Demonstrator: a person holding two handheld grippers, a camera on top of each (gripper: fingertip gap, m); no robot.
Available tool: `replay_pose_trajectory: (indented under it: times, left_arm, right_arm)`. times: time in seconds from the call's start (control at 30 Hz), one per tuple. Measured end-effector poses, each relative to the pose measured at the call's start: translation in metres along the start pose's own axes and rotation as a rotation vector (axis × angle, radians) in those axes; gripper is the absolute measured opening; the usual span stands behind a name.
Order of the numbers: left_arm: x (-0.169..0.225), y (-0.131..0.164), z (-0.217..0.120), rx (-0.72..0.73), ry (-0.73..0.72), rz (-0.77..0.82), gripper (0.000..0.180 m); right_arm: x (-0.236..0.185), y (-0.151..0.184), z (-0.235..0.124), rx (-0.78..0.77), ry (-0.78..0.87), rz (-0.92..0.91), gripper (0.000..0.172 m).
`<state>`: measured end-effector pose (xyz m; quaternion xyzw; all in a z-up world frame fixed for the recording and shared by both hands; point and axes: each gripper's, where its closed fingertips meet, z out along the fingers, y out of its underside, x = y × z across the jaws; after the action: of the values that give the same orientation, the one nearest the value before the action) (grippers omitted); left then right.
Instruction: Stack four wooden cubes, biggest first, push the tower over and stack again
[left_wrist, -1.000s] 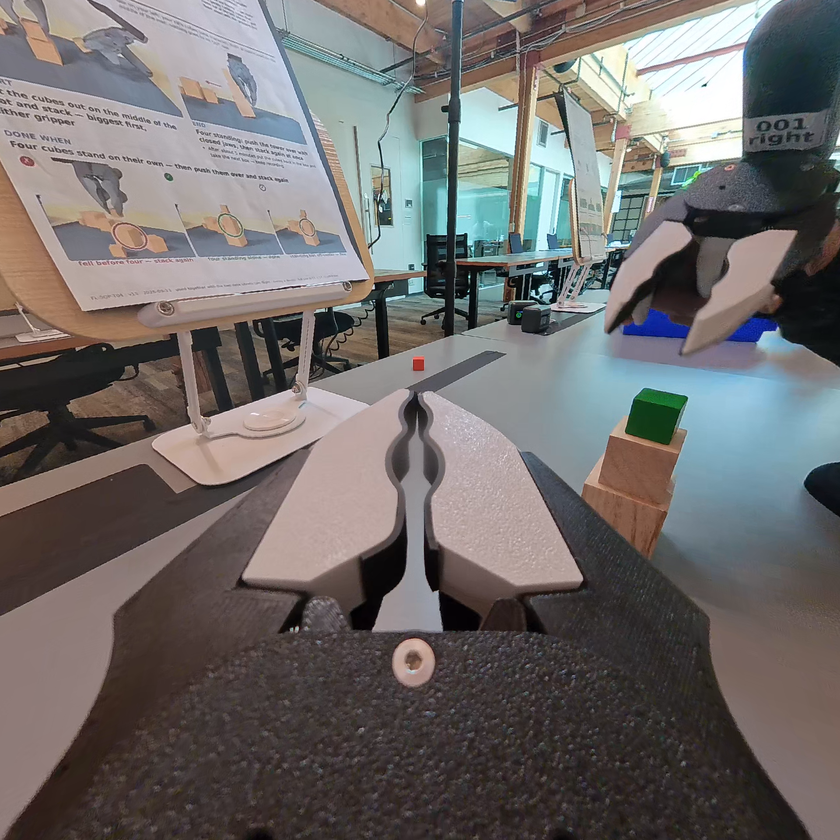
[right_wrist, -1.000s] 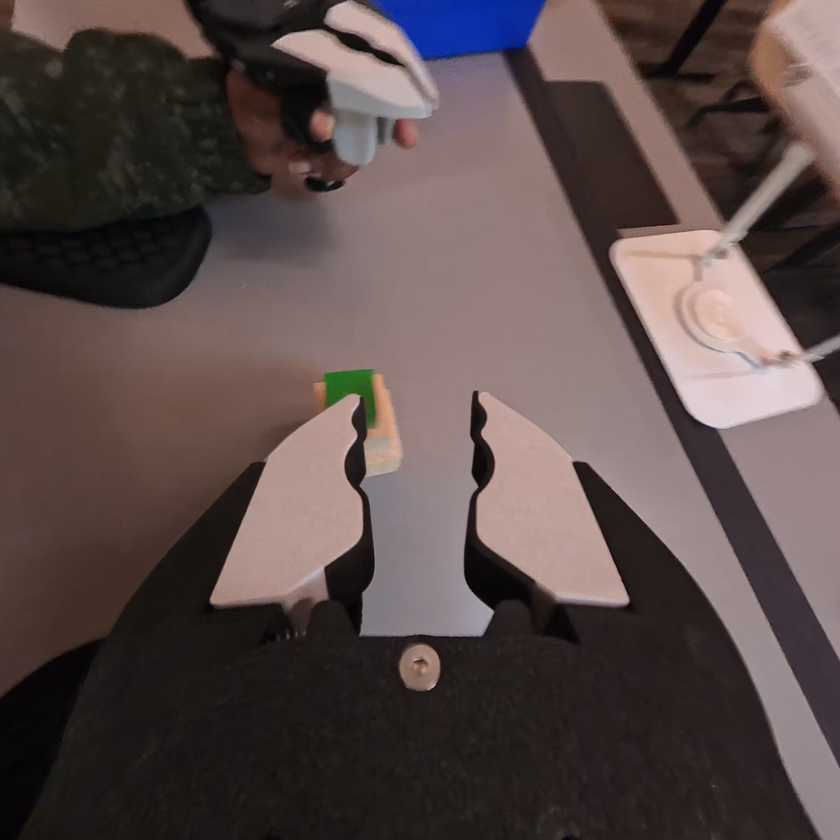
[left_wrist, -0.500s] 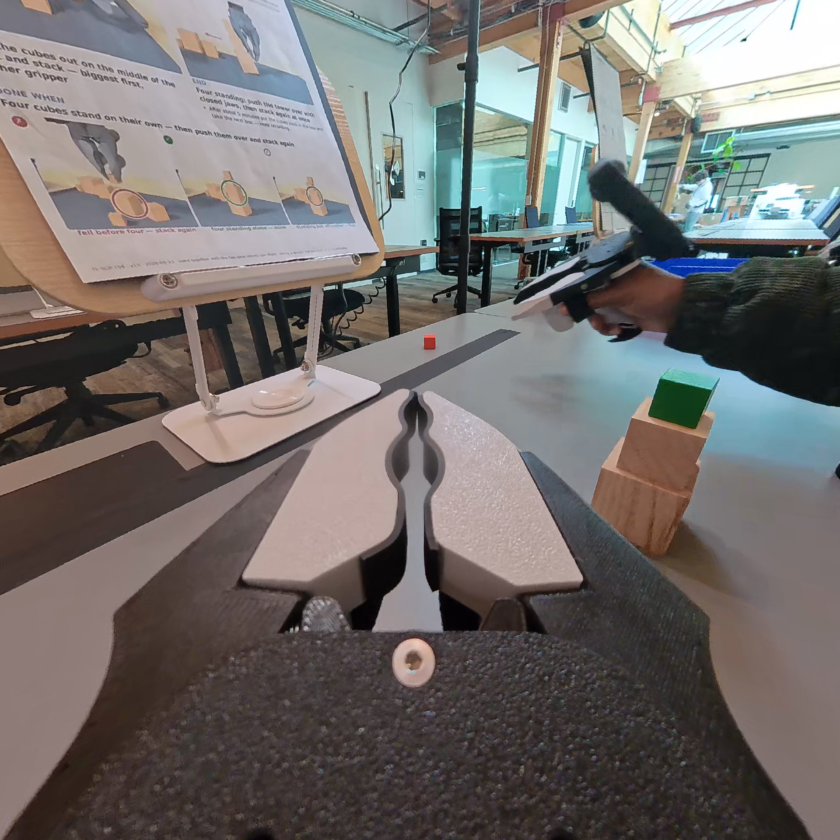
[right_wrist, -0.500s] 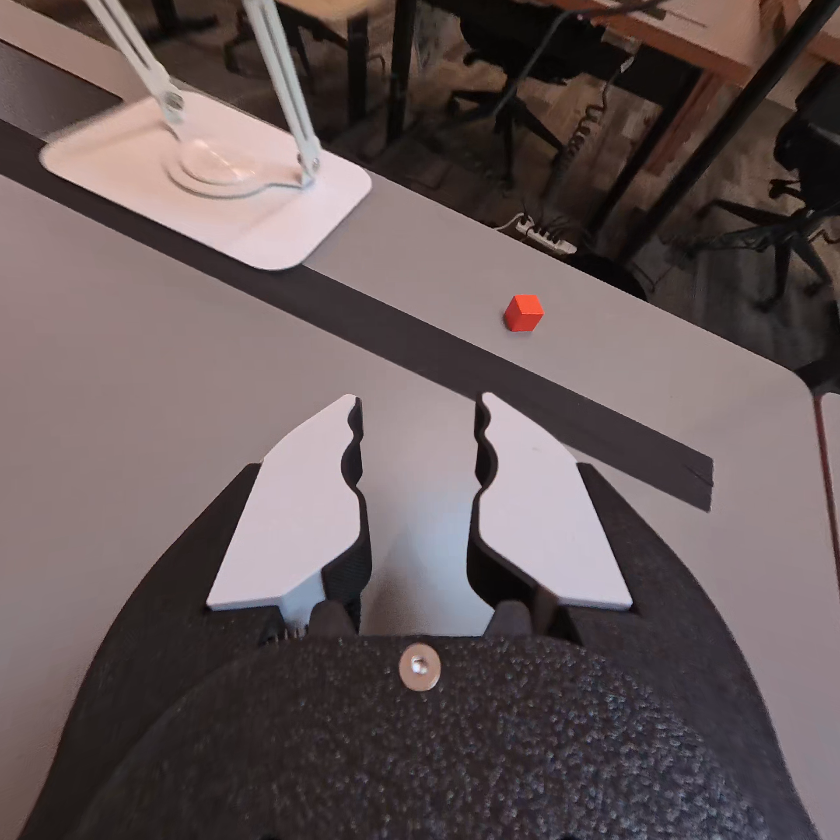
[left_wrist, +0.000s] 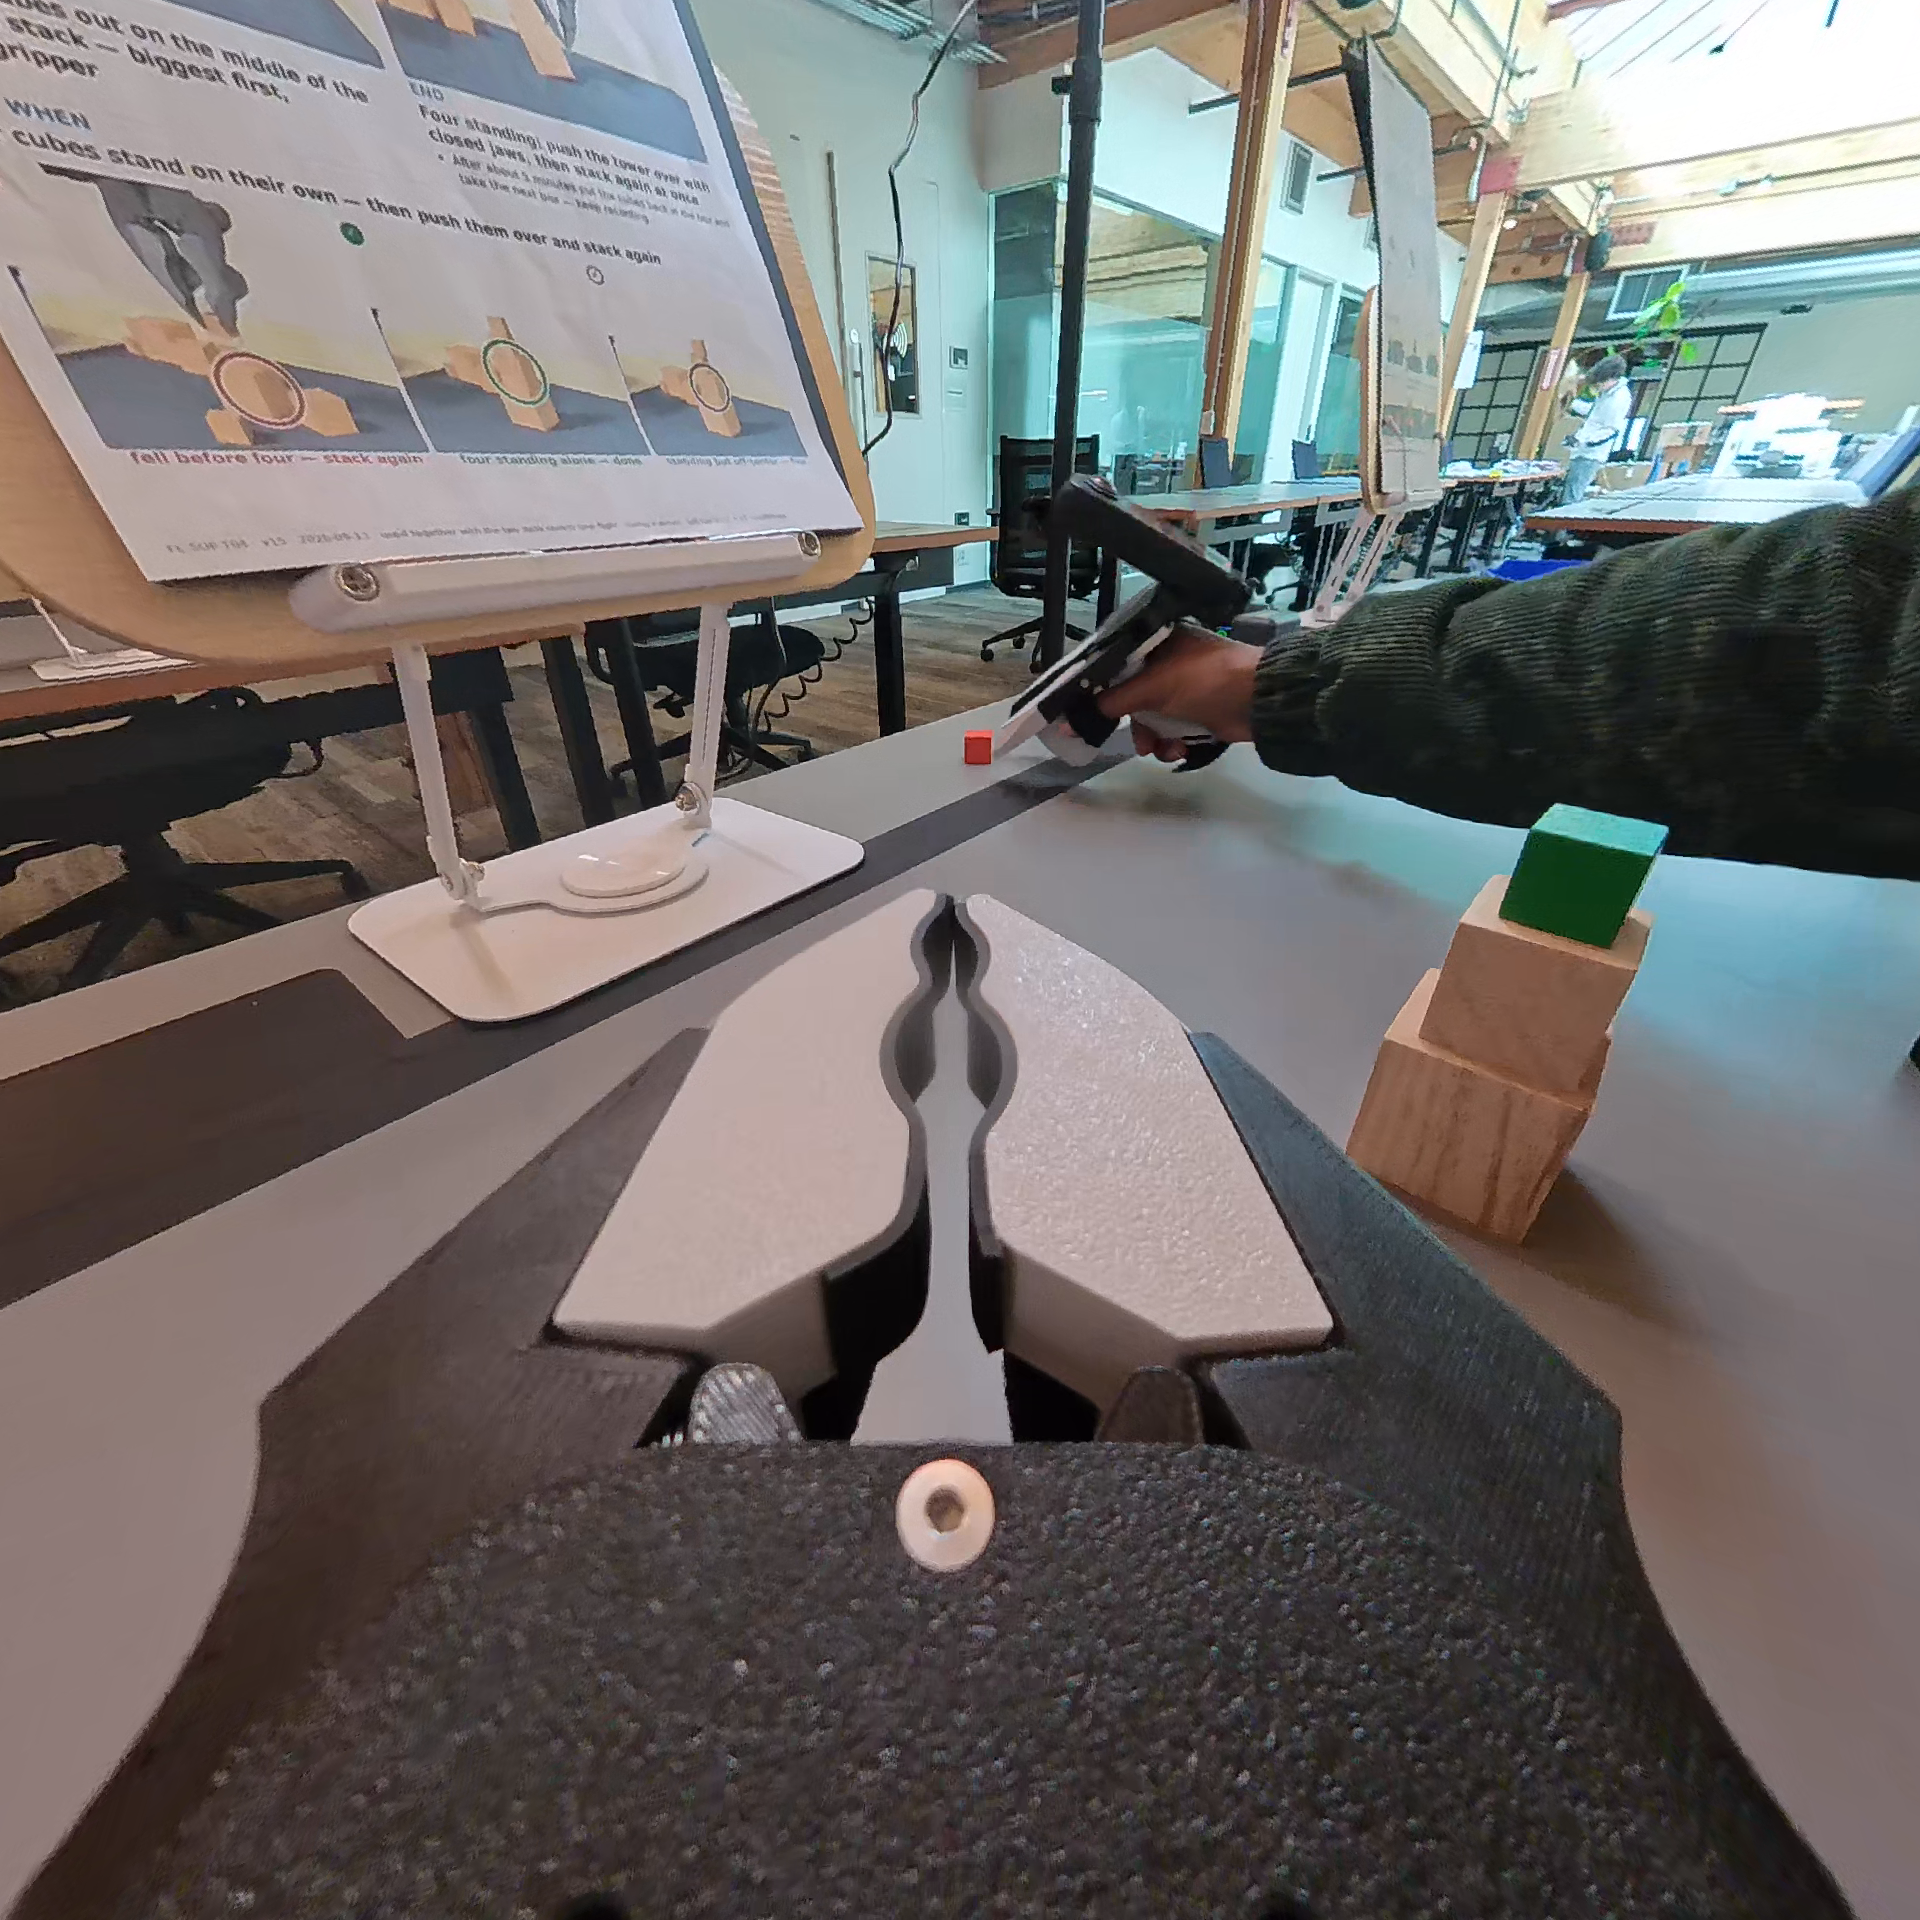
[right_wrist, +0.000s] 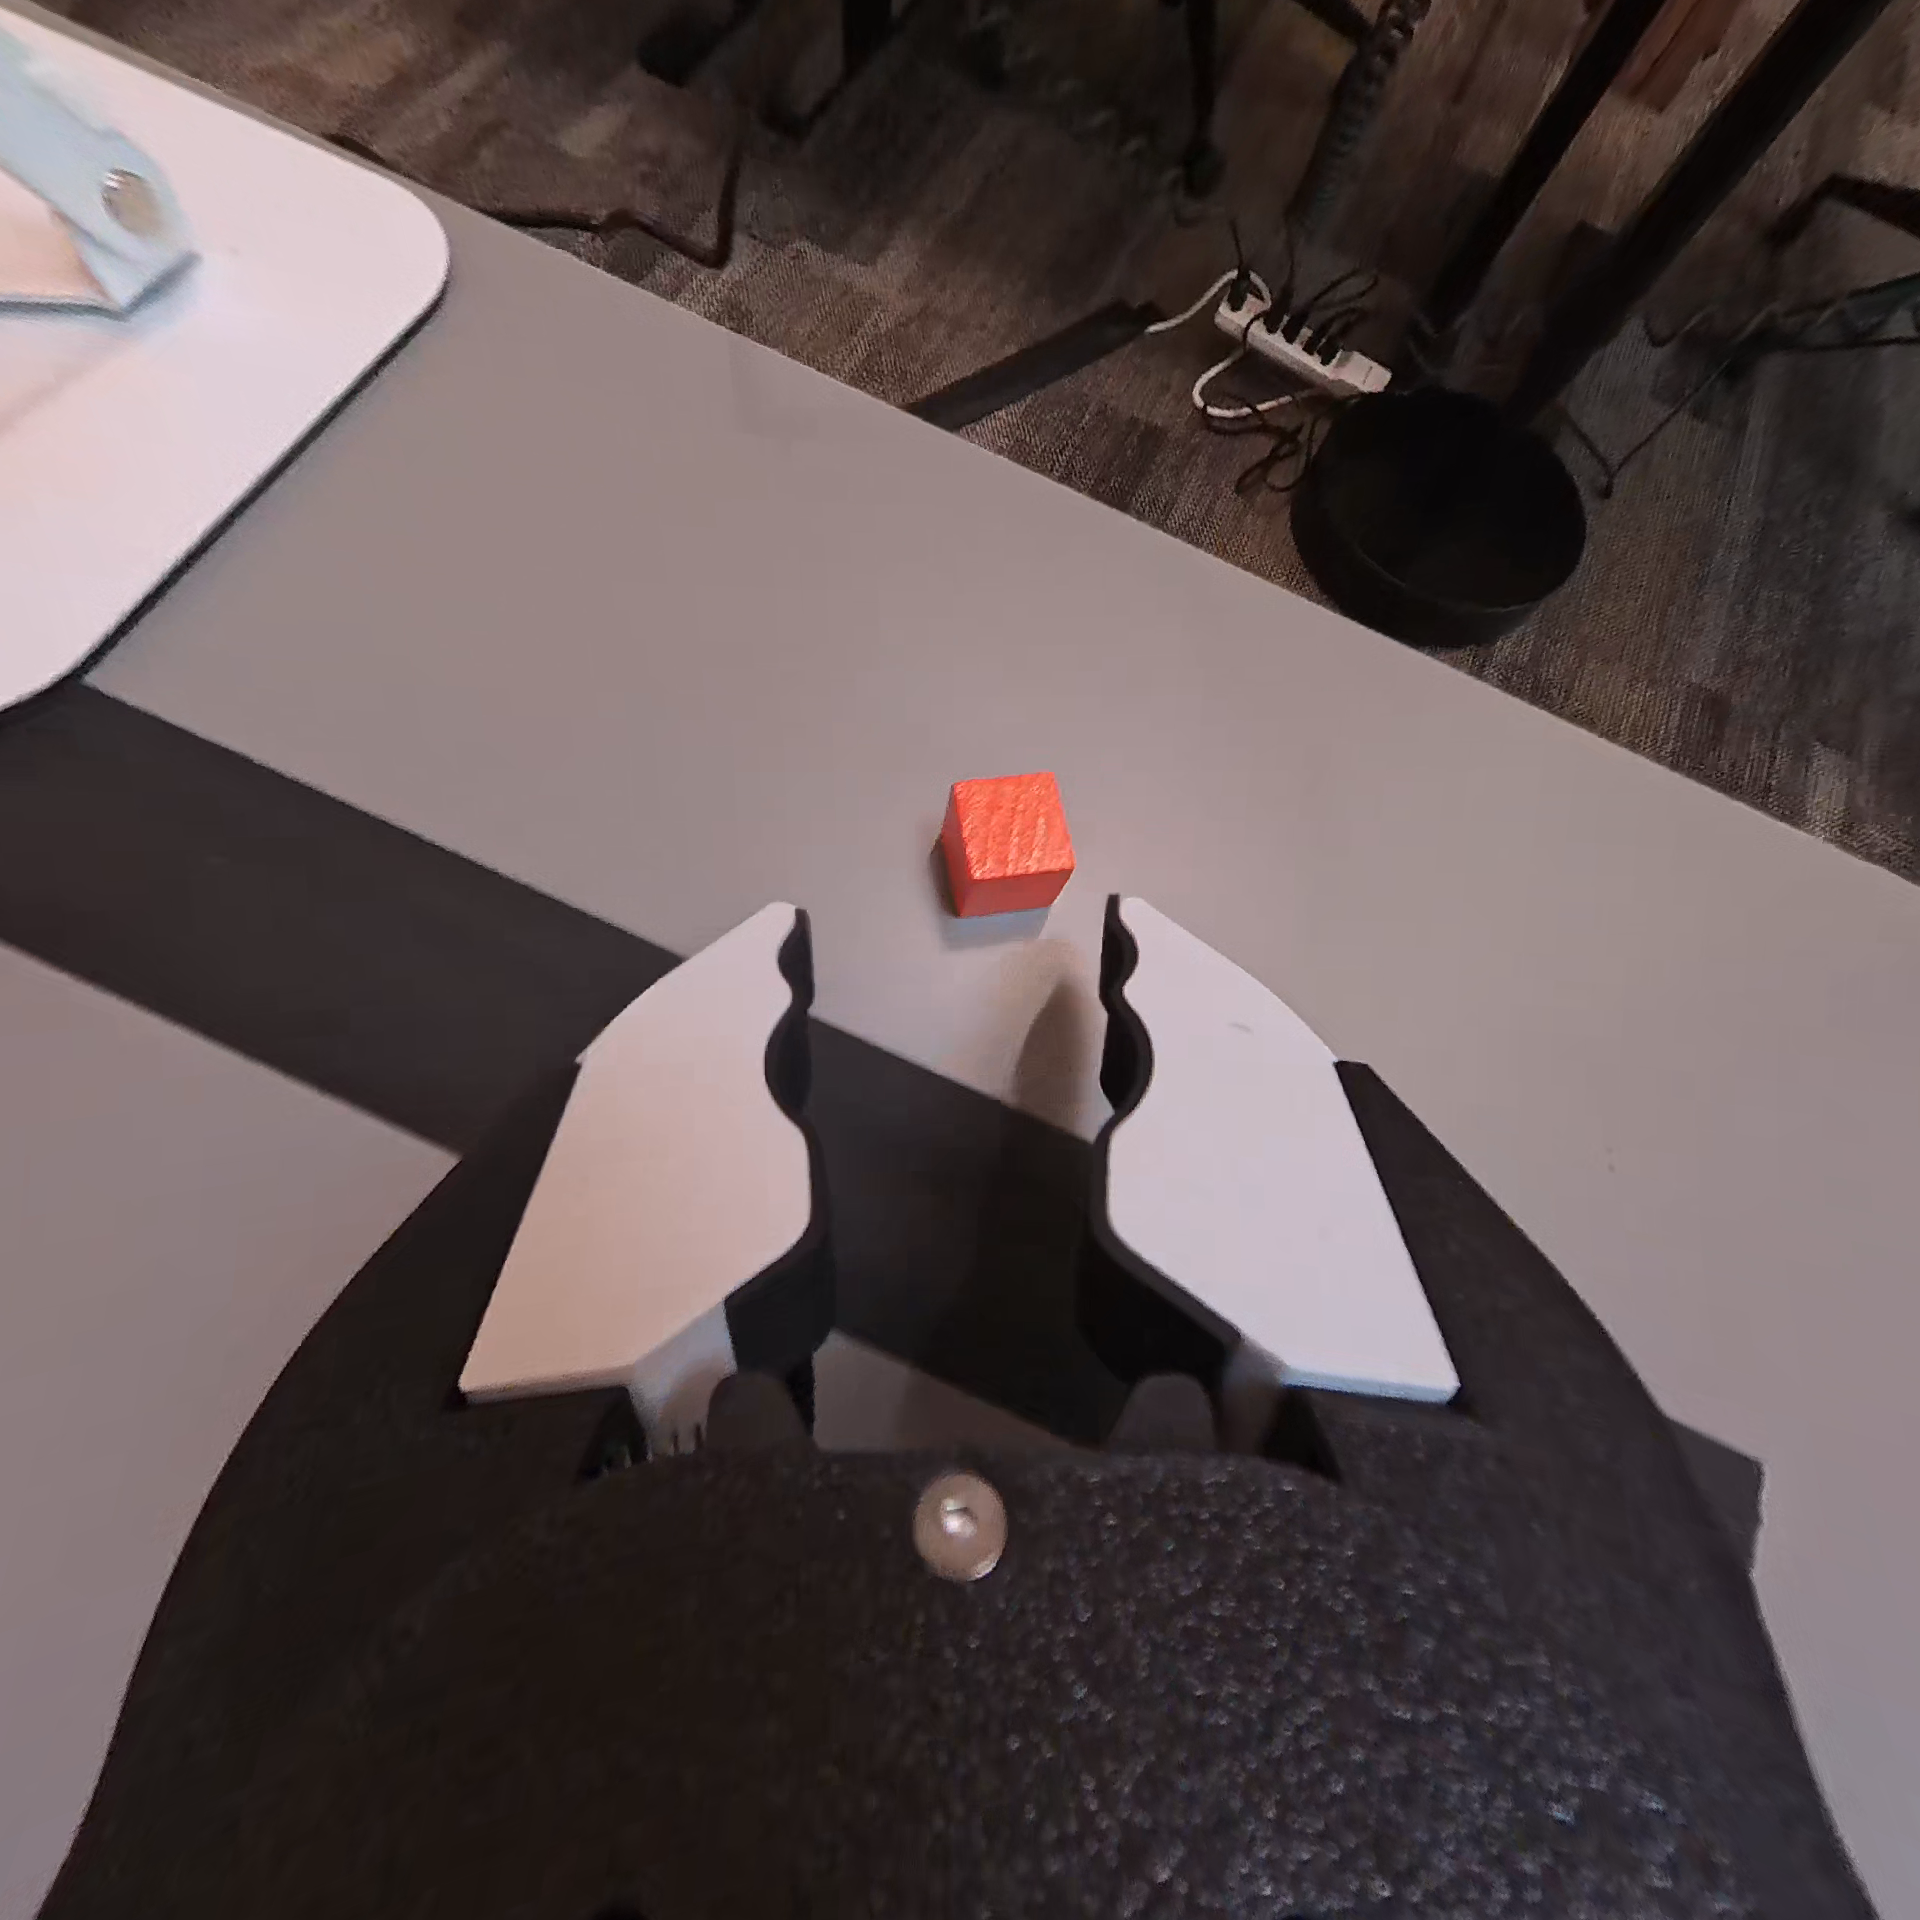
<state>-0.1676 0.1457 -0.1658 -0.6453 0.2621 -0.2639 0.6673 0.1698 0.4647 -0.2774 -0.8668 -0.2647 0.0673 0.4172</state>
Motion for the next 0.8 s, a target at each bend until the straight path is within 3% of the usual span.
replay_pose_trajectory:
  times: [0.1, 0.2, 0.33, 0.6, 0.8]
  left_arm:
    - [0.002, 0.006, 0.003, -0.025, 0.01, 0.005, 0.0]
    - [0.004, 0.011, 0.005, -0.042, 0.022, -0.001, 0.0]
    - [0.007, 0.013, 0.007, -0.049, 0.035, -0.004, 0.0]
    - [0.017, 0.013, 0.009, -0.062, 0.078, -0.029, 0.0]
    - [0.024, 0.003, 0.008, -0.034, 0.097, -0.011, 0.0]
  right_arm:
    - [0.009, -0.003, 0.014, -0.015, 0.009, 0.0, 0.049]
    - [0.009, 0.001, 0.022, -0.057, -0.011, -0.003, 0.024]
    - [-0.001, -0.001, 0.011, -0.015, -0.043, -0.016, 0.022]
    - [-0.064, -0.012, -0.077, 0.141, -0.239, -0.129, 0.022]
    - [-0.151, -0.013, -0.159, 0.239, -0.458, -0.215, 0.022]
